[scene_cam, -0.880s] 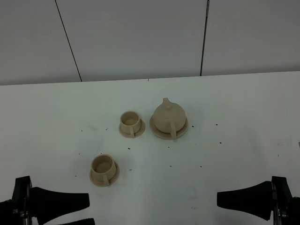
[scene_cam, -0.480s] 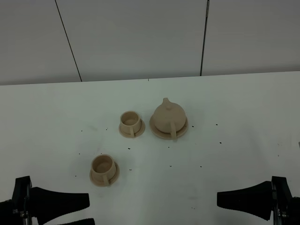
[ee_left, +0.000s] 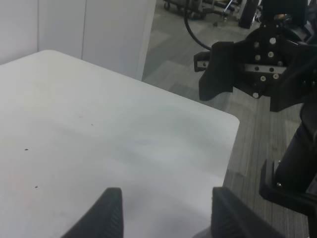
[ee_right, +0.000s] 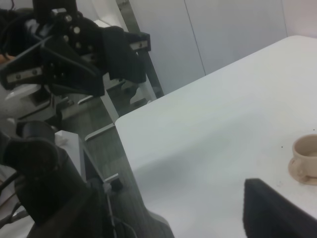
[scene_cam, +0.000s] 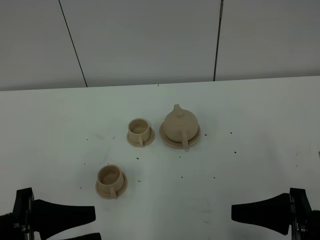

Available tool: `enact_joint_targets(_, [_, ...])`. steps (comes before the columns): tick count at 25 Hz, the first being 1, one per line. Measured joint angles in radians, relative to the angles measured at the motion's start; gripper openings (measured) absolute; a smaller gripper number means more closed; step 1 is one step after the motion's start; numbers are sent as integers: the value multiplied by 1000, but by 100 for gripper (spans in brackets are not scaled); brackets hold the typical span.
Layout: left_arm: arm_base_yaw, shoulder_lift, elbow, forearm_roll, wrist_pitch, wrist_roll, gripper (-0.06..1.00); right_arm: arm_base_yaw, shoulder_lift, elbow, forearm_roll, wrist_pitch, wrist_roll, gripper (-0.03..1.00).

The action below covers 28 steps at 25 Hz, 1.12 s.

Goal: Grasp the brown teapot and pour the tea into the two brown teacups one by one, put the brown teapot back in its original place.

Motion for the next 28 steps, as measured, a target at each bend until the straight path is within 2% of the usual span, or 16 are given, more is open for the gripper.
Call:
enact_joint_targets(11, [0,0,0,-2,0,-1,43,0,0,0,0,0,2,58])
enact_joint_targets(17, [0,0,-1,-97,0,-3,40,0,0,0,0,0,22,58])
enact_joint_targets(20, [0,0,-34,-93,1,-56,40,0,0,-5,0,1,30,58])
enact_joint_targets(22, [0,0,-93,-53,2,-147,40,0,0,-23,0,2,47,58])
enact_joint_targets(24, [0,-4,-169,30,-2,-296,39,0,0,-52,0,3,64,56])
enact_joint_targets(28, [0,-61,-341,299,-61,-578,34,0,0,-111,0,3,75,52])
